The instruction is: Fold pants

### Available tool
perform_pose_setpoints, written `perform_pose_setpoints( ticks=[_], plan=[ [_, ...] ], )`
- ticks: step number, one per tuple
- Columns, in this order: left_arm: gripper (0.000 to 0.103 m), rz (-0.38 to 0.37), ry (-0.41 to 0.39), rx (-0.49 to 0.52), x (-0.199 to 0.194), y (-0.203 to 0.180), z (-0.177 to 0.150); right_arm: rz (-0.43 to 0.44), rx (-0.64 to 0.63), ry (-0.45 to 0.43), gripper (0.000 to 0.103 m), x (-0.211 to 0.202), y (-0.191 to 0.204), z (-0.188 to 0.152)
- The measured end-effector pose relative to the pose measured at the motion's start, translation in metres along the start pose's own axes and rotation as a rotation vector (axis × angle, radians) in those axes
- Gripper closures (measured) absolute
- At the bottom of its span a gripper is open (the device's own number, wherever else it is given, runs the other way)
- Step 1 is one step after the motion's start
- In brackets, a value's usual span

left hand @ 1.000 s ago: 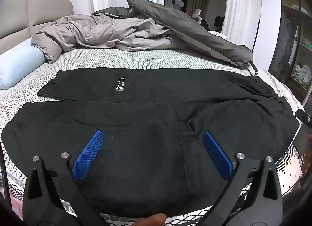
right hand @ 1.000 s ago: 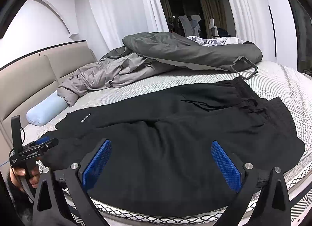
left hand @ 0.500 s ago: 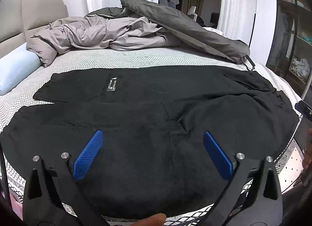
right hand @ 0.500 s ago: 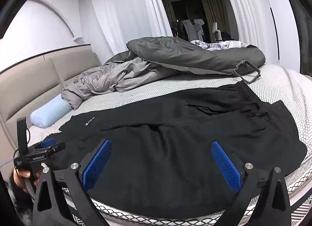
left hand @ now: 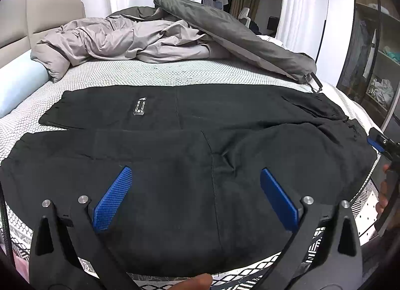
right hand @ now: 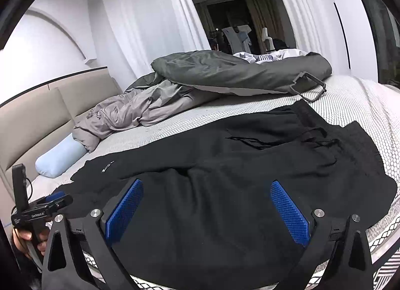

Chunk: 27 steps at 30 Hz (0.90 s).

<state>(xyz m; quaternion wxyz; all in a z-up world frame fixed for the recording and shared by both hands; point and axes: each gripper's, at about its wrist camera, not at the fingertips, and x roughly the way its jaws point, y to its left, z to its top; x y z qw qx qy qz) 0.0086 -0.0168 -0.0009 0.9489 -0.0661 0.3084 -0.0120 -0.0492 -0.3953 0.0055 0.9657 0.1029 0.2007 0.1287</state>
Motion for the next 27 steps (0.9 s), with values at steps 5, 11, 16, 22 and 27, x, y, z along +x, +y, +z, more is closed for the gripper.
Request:
perform_pose_setpoints(
  ticks=[5,11,16,22,27],
  plan=[
    [0.001,-0.003,-0.001,-0.01,0.0,0.0011,0.0,-0.023,-0.002,-0.011,0.0,-0.0009,-0.0019,0.0017],
    [0.001,-0.005,0.002,-0.025,-0.0013,0.0042,-0.002,-0.027,0.0,-0.016,0.0,-0.0001,-0.0028,0.0033],
    [0.001,-0.007,0.004,-0.026,-0.0012,0.0052,-0.0013,-0.023,-0.004,-0.017,0.0,-0.0008,-0.0024,0.0039],
    [0.001,-0.003,0.008,-0.028,-0.0001,0.0063,-0.0011,-0.025,-0.006,-0.019,0.0,-0.0021,-0.0016,0.0041],
    [0.001,0.012,0.022,-0.034,0.0035,0.0099,-0.0027,-0.042,-0.011,-0.007,0.0,-0.0009,0.0008,0.0054]
  ],
)
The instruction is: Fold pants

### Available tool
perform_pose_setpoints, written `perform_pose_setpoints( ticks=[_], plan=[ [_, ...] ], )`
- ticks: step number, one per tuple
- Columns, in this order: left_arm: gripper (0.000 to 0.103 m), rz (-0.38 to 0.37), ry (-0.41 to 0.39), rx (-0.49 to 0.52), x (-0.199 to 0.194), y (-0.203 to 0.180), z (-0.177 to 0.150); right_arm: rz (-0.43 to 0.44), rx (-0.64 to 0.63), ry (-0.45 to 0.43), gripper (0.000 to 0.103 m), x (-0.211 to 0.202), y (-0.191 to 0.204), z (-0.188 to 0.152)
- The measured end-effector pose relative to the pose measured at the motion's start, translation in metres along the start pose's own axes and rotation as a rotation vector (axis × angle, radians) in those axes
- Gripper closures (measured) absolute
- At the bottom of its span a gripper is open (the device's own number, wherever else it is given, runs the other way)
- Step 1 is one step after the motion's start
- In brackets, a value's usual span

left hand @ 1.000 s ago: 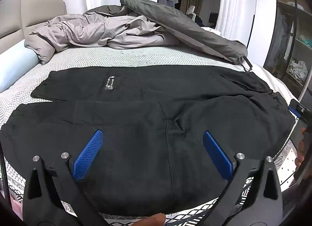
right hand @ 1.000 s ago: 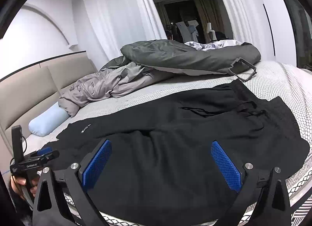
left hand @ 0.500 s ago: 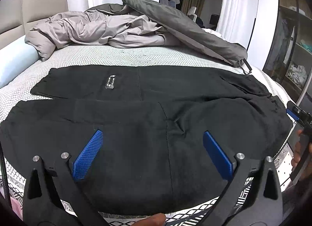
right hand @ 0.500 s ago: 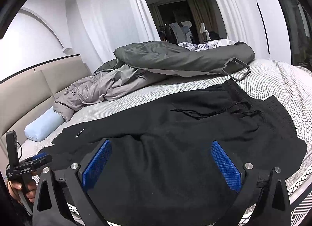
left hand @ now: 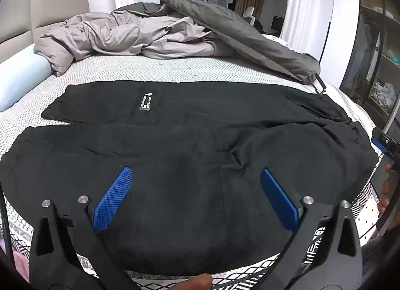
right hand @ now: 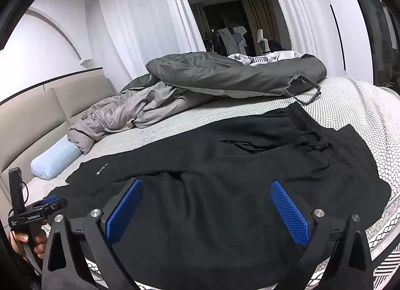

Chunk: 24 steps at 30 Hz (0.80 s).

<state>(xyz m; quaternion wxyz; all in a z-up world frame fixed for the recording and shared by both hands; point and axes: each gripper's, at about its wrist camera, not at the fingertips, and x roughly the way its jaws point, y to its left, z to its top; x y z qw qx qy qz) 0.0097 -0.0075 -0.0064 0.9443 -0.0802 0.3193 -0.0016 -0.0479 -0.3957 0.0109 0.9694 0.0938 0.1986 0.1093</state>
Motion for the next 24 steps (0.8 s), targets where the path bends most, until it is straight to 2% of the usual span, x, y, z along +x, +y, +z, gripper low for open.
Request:
perform_pose_setpoints(
  ticks=[8,18,24],
  plan=[
    [0.001,0.033,0.059,-0.029,0.015,0.008,-0.002,-0.013,-0.006,0.022,0.0,-0.002,-0.004,0.0],
    [0.001,0.091,0.054,-0.036,0.015,0.019,-0.002,-0.042,0.034,0.019,0.0,-0.018,-0.017,0.001],
    [0.001,0.119,0.038,-0.079,0.005,0.038,0.0,-0.079,0.043,0.03,0.0,-0.022,-0.025,-0.001]
  ],
)
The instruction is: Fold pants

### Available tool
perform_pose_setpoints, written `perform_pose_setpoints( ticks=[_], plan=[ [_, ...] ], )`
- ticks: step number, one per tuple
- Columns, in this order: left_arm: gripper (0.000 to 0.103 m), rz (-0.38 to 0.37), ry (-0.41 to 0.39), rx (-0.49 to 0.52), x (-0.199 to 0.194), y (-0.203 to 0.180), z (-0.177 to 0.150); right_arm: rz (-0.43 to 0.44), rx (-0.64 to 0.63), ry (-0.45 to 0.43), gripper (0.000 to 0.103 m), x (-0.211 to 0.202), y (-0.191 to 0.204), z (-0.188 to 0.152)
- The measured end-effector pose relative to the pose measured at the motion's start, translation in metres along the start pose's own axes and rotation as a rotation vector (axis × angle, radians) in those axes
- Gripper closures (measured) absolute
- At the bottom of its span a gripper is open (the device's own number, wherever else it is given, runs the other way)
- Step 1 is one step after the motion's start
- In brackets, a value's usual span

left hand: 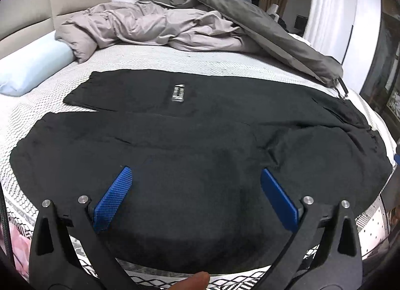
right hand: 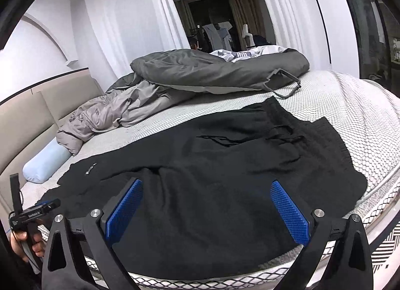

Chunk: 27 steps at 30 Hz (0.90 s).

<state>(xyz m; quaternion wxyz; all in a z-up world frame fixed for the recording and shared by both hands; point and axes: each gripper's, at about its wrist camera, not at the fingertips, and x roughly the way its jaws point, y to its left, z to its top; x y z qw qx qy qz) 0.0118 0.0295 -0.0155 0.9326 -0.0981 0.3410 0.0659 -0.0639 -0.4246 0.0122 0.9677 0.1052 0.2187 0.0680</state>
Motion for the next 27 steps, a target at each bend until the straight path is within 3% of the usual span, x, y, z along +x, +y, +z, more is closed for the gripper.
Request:
perform_pose_setpoints(
  ticks=[8,12,17,19,21,24,27],
  plan=[
    [0.001,0.057,-0.003,-0.047,-0.003,0.041,-0.001,-0.065,0.015,-0.023,0.0,-0.012,-0.02,0.002],
    [0.001,0.116,-0.043,-0.099,-0.018,0.084,-0.002,-0.123,0.027,-0.066,0.0,-0.024,-0.039,0.004],
    [0.003,0.154,0.0,-0.256,-0.03,0.159,-0.009,-0.136,0.103,0.069,0.0,-0.016,-0.07,-0.003],
    [0.011,0.153,0.017,-0.302,-0.033,0.184,-0.017,-0.127,0.13,0.082,0.0,-0.017,-0.08,-0.005],
    [0.014,0.121,0.035,-0.333,-0.034,0.203,-0.024,-0.127,0.162,0.073,0.0,-0.021,-0.091,-0.006],
    [0.017,-0.021,0.061,-0.407,-0.031,0.226,-0.035,-0.102,0.209,0.064,0.0,-0.025,-0.1,-0.007],
    [0.024,-0.052,0.037,-0.441,-0.032,0.242,-0.038,-0.078,0.232,0.066,0.0,-0.024,-0.1,-0.006]
  ],
)
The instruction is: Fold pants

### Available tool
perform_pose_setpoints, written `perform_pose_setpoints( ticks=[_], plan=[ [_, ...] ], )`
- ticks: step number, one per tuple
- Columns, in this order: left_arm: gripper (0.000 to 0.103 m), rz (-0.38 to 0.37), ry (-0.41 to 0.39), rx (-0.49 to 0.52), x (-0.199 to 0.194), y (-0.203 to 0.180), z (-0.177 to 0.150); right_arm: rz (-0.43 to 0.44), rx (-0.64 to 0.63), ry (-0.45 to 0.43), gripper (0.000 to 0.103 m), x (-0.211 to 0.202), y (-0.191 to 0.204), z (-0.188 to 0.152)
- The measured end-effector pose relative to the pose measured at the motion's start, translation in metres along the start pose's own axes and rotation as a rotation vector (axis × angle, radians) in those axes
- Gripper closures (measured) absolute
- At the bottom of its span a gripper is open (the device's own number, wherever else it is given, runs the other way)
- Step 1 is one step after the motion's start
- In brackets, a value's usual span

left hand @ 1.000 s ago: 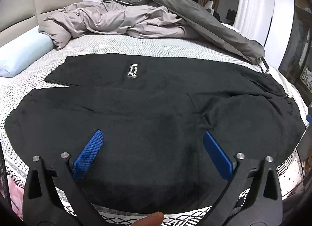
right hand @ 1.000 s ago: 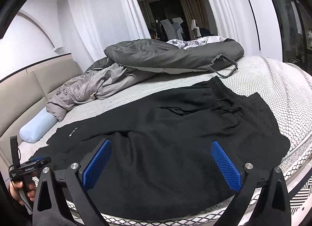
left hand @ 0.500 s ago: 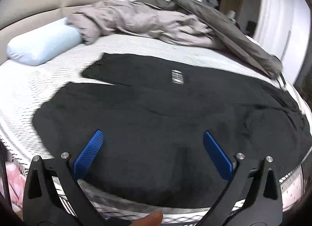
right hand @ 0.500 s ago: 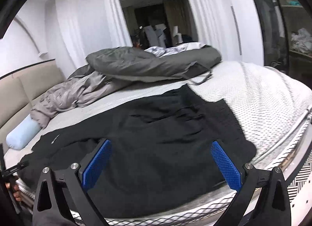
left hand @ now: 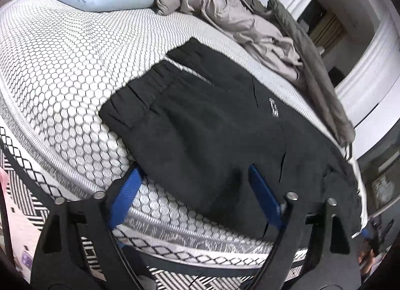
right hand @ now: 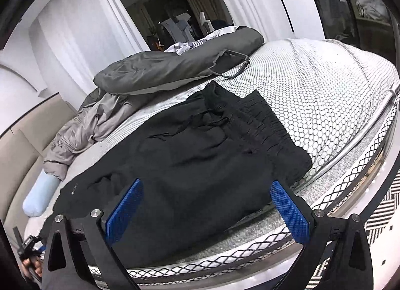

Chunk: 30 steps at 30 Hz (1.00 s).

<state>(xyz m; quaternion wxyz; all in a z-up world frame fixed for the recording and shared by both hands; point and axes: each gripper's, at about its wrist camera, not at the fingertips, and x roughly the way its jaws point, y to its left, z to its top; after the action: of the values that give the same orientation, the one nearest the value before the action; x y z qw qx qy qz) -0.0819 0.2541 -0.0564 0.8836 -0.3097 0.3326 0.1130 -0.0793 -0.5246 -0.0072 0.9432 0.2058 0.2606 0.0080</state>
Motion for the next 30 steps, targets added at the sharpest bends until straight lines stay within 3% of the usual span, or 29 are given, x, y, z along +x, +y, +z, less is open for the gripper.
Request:
perform_pose_setpoints(
  ticks=[2,4,7,12,17,22,25,28,30],
  plan=[
    [0.026,-0.02,-0.015,-0.017,-0.001,0.002,0.004,0.005,-0.004,0.01,0.0,0.004,0.005,0.0],
    [0.045,-0.039,-0.032,-0.028,-0.001,0.002,0.008,0.013,-0.007,0.018,0.0,0.006,0.008,0.0],
    [0.051,-0.063,-0.037,-0.023,0.005,-0.011,0.016,0.007,-0.001,0.035,0.0,0.01,0.009,-0.001],
    [0.052,-0.048,0.004,-0.062,0.03,-0.022,0.026,-0.031,0.081,0.05,0.0,0.009,-0.014,-0.002],
    [0.053,-0.029,0.011,-0.103,0.054,-0.025,0.037,0.049,0.274,0.082,0.004,0.014,-0.052,-0.004],
    [0.09,-0.021,-0.008,-0.088,0.061,-0.036,0.04,0.073,0.407,0.106,0.033,0.037,-0.08,0.004],
    [0.091,-0.029,-0.029,-0.09,0.056,-0.038,0.04,0.082,0.428,0.069,0.036,0.037,-0.081,0.012],
    [0.091,-0.025,-0.033,-0.082,0.052,-0.035,0.037,0.168,0.439,0.036,0.036,0.027,-0.077,0.012],
    [0.091,-0.019,-0.003,-0.091,0.057,-0.031,0.036,0.14,0.407,0.041,0.036,0.029,-0.073,0.015]
  ],
)
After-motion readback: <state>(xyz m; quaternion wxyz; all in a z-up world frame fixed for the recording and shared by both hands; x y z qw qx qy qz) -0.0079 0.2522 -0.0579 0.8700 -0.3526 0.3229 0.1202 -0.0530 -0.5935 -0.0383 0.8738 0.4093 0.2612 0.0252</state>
